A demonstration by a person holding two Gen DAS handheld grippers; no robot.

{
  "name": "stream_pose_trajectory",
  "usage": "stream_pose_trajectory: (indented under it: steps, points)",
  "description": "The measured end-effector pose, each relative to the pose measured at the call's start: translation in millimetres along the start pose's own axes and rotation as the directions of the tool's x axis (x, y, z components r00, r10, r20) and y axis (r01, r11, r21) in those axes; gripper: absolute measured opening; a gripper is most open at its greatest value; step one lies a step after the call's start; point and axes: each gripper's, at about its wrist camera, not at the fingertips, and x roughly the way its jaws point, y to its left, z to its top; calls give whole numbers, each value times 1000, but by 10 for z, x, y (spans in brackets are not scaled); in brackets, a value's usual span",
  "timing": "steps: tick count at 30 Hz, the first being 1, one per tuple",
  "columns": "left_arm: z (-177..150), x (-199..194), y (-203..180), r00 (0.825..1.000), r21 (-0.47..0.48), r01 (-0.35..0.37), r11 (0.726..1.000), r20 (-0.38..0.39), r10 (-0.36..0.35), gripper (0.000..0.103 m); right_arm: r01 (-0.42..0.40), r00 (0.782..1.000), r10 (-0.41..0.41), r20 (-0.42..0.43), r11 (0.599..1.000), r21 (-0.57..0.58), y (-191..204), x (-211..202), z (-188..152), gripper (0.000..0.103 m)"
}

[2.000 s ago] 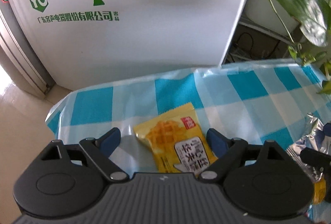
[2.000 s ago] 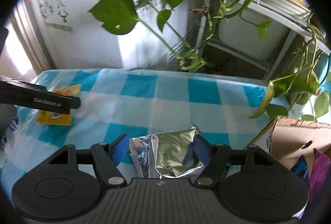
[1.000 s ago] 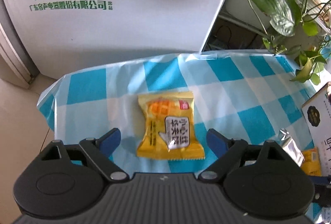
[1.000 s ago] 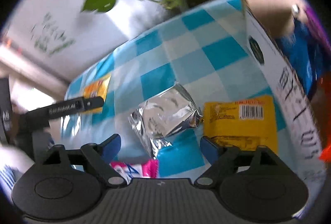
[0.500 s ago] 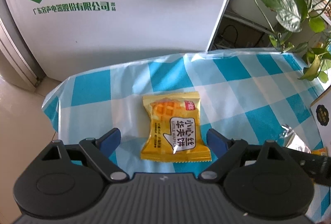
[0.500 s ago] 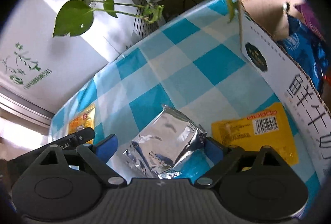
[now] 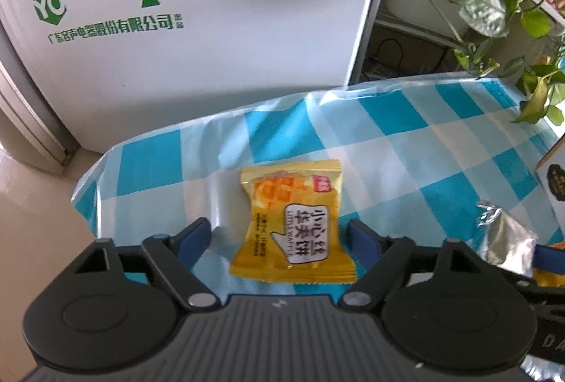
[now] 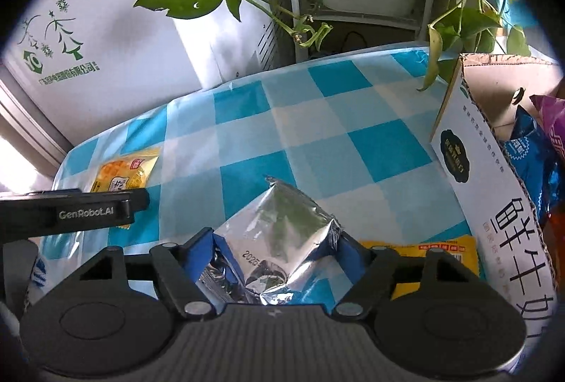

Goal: Organize snacks
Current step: 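Close left tool on yellow waffle bag while right tool grasps silver foil bag, then lift waffle bag with left tool while right tool carries foil bag toward box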

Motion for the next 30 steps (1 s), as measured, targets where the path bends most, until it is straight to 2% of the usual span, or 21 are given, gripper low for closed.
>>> stream_pose_trajectory:
  steps: [1, 2, 5, 30]
  points:
    - [3, -14, -8, 1000, 6, 1, 1000, 4, -1, 72, 0, 1000, 0, 0, 1000, -2, 2, -3, 1, 78]
    - [5, -31, -10, 1000, 12, 6, 1000, 10, -7, 60, -5, 1000, 5, -2, 1000, 1, -1, -14, 1, 78]
    - [10, -73, 5, 1000, 5, 19, 1000, 14, -19, 51, -26, 1000, 26, -7, 999, 19, -27, -33, 16, 76]
    - [-20, -521, -57, 990, -75, 114, 991, 90, -107, 49, -75, 996, 73, 51, 996, 43, -117, -357, 81, 76]
